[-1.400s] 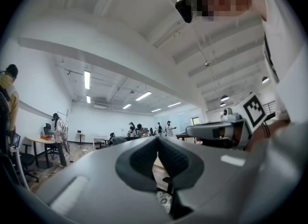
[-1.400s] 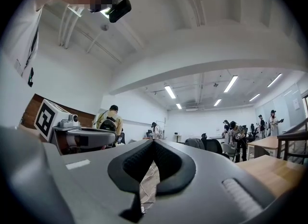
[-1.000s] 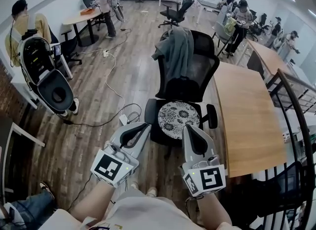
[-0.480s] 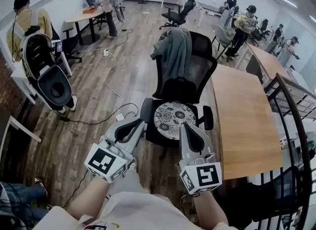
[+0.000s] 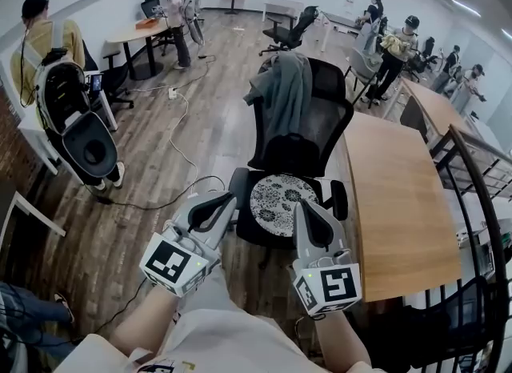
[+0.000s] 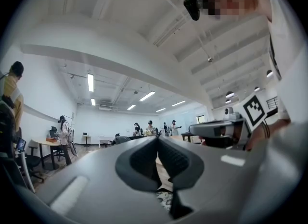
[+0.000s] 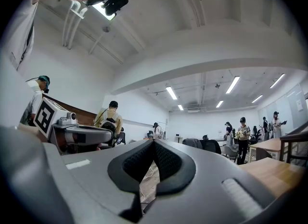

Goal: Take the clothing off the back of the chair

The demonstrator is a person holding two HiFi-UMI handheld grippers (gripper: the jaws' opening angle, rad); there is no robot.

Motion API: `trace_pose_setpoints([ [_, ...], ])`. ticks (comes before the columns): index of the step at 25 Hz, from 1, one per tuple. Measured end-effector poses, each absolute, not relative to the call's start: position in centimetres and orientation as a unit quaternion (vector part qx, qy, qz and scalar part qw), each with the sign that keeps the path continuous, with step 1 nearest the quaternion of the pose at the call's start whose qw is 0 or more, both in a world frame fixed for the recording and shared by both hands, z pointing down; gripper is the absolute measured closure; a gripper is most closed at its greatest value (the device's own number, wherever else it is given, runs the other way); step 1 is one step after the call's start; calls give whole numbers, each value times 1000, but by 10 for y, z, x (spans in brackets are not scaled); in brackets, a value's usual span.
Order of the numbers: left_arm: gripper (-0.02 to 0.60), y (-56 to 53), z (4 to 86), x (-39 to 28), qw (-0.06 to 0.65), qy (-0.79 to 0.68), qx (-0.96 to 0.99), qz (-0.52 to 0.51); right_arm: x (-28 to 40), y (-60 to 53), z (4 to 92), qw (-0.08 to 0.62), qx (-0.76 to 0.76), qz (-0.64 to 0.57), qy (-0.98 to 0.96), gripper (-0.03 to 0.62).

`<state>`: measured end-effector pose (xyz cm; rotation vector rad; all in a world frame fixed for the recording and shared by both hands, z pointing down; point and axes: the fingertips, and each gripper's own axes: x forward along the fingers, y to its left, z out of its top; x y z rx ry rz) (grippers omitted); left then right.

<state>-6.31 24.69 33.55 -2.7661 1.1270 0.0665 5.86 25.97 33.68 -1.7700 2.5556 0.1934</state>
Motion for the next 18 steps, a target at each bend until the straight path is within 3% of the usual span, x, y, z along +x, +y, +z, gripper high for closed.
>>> trace_pose_setpoints([
  [18,581,107,369,-73,69,369,-927,9,44,119,363,11,-576,49,816,594],
])
